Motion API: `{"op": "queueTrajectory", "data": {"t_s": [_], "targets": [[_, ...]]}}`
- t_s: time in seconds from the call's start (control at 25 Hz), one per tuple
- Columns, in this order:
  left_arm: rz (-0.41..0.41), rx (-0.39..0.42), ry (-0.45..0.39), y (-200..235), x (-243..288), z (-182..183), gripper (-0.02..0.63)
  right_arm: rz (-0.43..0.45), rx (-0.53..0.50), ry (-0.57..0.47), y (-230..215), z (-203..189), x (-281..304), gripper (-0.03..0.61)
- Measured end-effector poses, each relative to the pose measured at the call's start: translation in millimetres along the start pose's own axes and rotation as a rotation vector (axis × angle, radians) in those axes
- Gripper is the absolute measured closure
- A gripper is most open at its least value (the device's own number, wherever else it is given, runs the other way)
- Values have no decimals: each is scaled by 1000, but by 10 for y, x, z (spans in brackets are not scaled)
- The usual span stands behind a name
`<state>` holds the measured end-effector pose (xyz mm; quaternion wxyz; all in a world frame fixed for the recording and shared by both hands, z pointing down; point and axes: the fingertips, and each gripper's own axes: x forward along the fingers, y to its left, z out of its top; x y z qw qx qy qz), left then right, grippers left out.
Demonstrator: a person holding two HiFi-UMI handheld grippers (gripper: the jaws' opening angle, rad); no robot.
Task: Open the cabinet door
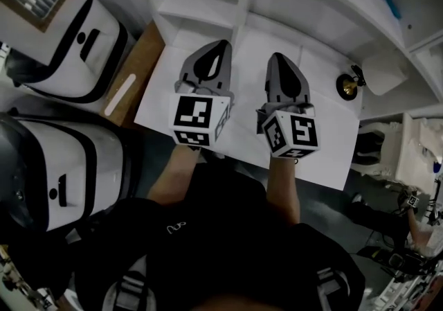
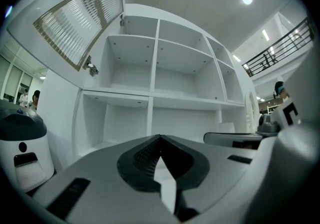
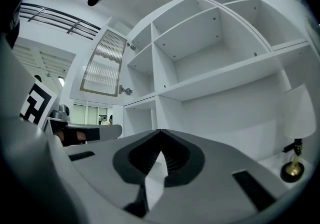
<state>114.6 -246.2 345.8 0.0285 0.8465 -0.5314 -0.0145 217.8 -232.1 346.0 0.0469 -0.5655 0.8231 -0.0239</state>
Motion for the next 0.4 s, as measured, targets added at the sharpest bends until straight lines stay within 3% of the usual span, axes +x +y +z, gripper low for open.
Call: {"op": "queueTrajectory", "data": {"t_s": [0.4], "targets": [[43, 14, 1, 136, -63, 34, 603, 61, 4, 1, 162, -5, 111, 560]]}}
